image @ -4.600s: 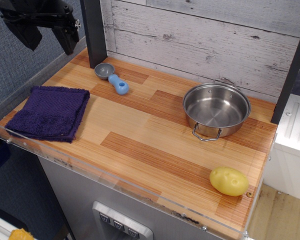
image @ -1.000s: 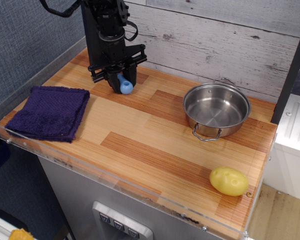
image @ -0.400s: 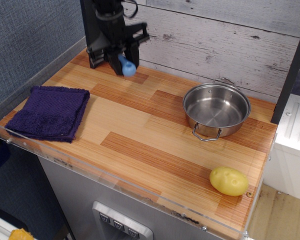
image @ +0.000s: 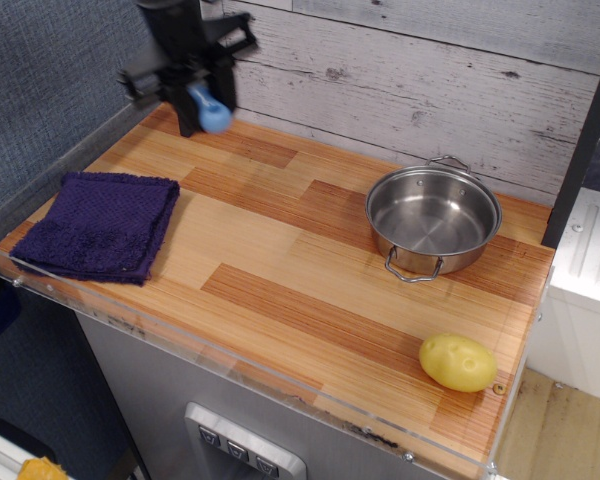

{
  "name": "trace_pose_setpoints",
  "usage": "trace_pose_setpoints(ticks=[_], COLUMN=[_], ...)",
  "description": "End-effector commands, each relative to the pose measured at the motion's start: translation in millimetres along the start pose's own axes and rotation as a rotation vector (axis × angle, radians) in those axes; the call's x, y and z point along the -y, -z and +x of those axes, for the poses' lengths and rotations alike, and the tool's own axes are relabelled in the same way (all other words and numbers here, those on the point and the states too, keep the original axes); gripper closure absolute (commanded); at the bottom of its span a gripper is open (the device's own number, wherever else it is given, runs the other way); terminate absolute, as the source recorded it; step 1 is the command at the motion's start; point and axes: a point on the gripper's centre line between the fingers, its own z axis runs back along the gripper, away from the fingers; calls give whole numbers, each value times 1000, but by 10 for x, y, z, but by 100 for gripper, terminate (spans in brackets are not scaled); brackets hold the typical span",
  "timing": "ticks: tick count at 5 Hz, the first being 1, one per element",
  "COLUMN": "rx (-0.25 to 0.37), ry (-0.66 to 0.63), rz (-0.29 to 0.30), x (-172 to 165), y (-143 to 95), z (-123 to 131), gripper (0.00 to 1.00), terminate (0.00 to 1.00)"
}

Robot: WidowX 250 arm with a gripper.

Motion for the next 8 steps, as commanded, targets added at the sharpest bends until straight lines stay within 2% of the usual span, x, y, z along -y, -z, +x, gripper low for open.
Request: trace_pose_setpoints(ticks=[1, 3, 4, 7, 8], rx=[53, 45, 18, 20, 2], ry=[10, 29, 16, 72, 97], rz=[-29, 16, 49, 112, 119], x=[-487, -879, -1062, -1325, -1339], y=[-393, -320, -180, 183, 313], z=[67, 39, 5, -41, -91], gripper=[100, 100, 100, 100, 100], terminate=[0, 0, 0, 0, 0])
